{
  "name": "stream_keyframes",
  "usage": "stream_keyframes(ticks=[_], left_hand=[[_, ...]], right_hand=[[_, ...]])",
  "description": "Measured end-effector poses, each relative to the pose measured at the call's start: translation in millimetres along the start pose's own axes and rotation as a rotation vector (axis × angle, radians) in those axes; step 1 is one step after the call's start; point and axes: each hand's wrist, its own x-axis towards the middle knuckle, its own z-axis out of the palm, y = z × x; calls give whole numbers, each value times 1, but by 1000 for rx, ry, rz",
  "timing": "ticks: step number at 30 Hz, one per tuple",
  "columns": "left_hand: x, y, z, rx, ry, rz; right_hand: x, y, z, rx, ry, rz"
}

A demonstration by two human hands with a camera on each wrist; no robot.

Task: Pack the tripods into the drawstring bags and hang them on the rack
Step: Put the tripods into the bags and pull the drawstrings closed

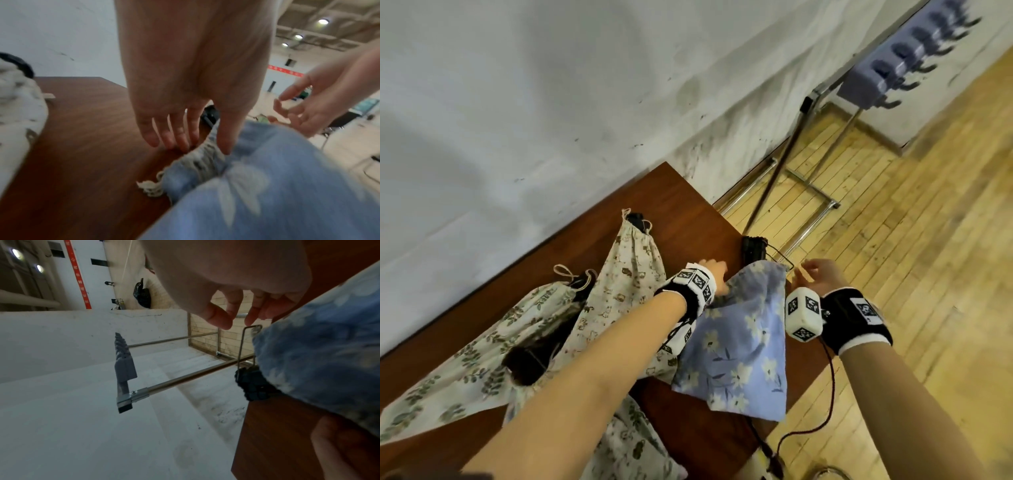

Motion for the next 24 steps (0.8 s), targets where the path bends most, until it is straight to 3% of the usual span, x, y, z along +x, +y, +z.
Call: stream_keyframes(ticks=[5,12,19,24], left_hand=[[-3,12,11,59,-18,70],[-61,12,-61,-229,-56,244],[-153,10,-158,-248,271,301],[-211,-4,-192,-191,535,330]], right_hand=[[2,25,-27,85,29,86],[-2,44,-51,-1,65,33],[-23,70,-45,-148,-4,54],[-43,93,-27,-317,-61,12]])
